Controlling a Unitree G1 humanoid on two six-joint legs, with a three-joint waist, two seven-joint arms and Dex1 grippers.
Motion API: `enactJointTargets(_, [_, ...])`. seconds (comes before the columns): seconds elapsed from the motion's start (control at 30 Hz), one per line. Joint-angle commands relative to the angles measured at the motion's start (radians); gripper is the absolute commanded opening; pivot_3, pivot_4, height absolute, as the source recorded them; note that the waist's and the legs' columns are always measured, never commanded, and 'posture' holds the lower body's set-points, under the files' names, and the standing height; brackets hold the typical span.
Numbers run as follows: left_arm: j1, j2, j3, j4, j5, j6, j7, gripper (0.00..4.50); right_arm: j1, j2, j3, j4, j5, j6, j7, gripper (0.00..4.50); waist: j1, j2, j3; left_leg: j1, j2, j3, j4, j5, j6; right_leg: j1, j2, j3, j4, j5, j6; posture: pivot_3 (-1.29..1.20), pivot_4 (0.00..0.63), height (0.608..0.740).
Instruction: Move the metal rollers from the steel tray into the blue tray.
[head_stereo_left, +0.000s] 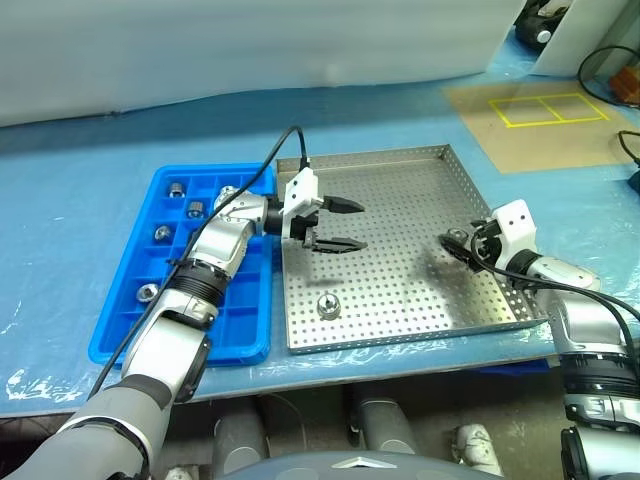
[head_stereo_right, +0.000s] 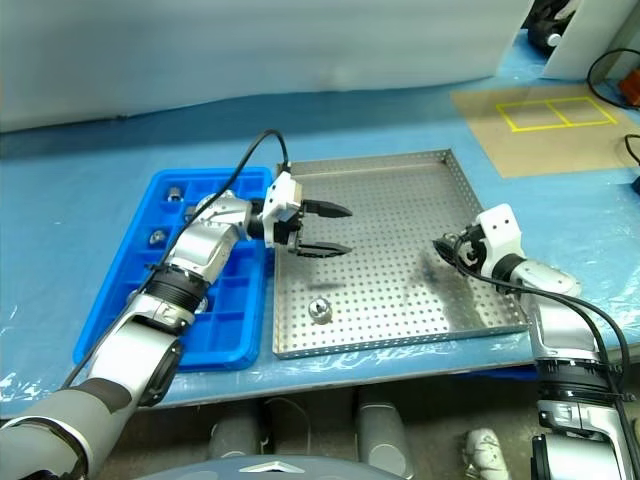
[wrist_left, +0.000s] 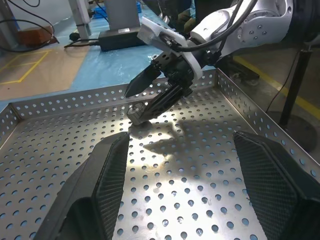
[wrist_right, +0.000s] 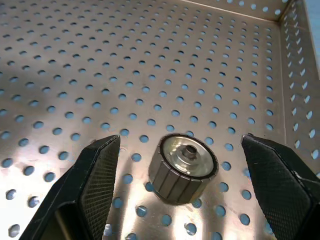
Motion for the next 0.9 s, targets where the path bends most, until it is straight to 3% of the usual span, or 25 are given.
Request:
enactJointTargets(0.03, [0.004, 0.011, 0.023, -0.039, -0.004, -0.007, 0.007, 3.51, -0.037, 0.004, 0.003, 0.052, -0.008, -0.054, -0.015, 3.98, 0.000, 0.000, 0.000, 0.000, 0.000, 0.000, 0.000, 0.000, 0.000, 0.000, 0.000, 0.000, 0.000, 0.000, 0.000, -0.45, 0.150, 0.740])
enactJointTargets(0.27, [0.018, 0.018, 0.024, -0.050, -0.004, -0.005, 0.019, 3.51, -0.065, 0.036, 0.049, 0.117, -0.020, -0.098, -0.020, 3.98, 0.001, 0.000, 0.000, 0.000, 0.000, 0.000, 0.000, 0.000, 0.000, 0.000, 0.000, 0.000, 0.000, 0.000, 0.000, -0.44, 0.150, 0.740])
enactJointTargets(0.37, [0.019, 0.021, 0.025, -0.050, -0.001, -0.005, 0.021, 3.51, -0.061, 0.051, 0.068, 0.119, -0.027, -0.109, -0.022, 3.37, 0.001, 0.000, 0.000, 0.000, 0.000, 0.000, 0.000, 0.000, 0.000, 0.000, 0.000, -0.001, 0.000, 0.000, 0.000, -0.44, 0.150, 0.740])
enactJointTargets(0.5, [0.024, 0.026, 0.026, -0.055, -0.001, -0.004, 0.020, 3.51, -0.066, 0.052, 0.066, 0.138, -0.030, -0.116, -0.040, 2.02, 0.001, 0.000, 0.000, 0.000, 0.000, 0.000, 0.000, 0.000, 0.000, 0.000, 0.000, 0.000, 0.000, 0.000, 0.000, -0.43, 0.150, 0.740])
enactJointTargets(0.57, [0.027, 0.029, 0.026, -0.057, -0.001, -0.004, 0.020, 3.51, -0.062, 0.050, 0.058, 0.132, -0.007, -0.112, -0.015, 1.76, 0.001, 0.000, 0.000, 0.000, 0.000, 0.000, 0.000, 0.000, 0.000, 0.001, 0.000, -0.001, 0.000, 0.000, 0.000, -0.43, 0.150, 0.740])
enactJointTargets(0.9, [0.050, 0.069, 0.036, -0.103, -0.009, 0.023, 0.012, 3.51, -0.088, 0.047, 0.089, 0.107, -0.045, -0.125, -0.040, 1.73, 0.000, 0.000, 0.000, 0.000, 0.000, 0.000, -0.001, 0.000, 0.000, 0.001, 0.000, -0.001, -0.001, 0.000, 0.000, -0.40, 0.150, 0.740])
